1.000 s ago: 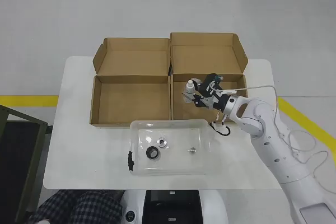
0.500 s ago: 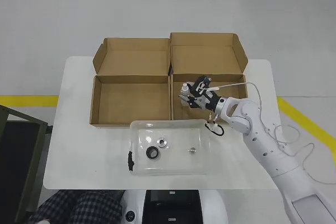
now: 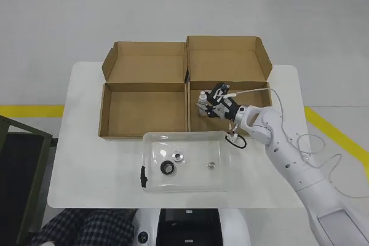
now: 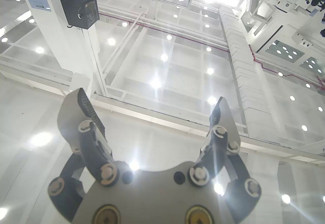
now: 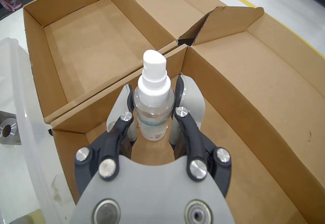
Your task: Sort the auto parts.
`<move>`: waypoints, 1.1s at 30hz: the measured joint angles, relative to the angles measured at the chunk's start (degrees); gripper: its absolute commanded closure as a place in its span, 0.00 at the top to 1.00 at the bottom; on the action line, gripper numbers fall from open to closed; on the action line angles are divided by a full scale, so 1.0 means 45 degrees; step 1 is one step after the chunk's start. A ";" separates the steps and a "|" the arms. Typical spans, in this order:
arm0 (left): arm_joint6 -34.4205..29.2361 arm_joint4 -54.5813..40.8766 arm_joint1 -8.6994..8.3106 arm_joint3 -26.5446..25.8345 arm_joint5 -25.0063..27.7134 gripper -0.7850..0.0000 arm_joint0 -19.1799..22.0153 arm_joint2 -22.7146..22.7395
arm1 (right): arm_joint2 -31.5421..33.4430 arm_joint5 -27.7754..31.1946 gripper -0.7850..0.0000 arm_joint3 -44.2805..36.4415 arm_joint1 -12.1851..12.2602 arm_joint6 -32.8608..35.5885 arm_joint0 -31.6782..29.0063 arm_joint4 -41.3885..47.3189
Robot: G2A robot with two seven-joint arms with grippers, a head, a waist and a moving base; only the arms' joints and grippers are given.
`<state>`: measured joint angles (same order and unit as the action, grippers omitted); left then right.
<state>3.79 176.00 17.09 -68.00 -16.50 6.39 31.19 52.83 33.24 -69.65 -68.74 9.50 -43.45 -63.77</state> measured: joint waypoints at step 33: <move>0.0000 0.0000 0.0000 0.0000 0.0000 1.00 0.0000 0.0000 | 0.3835 0.3256 1.00 -0.8543 0.1419 0.3623 -0.4611 -0.0805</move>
<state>3.79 176.00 17.09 -68.00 -16.50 6.39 31.19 70.09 47.89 -108.10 -62.36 25.80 -64.20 -67.39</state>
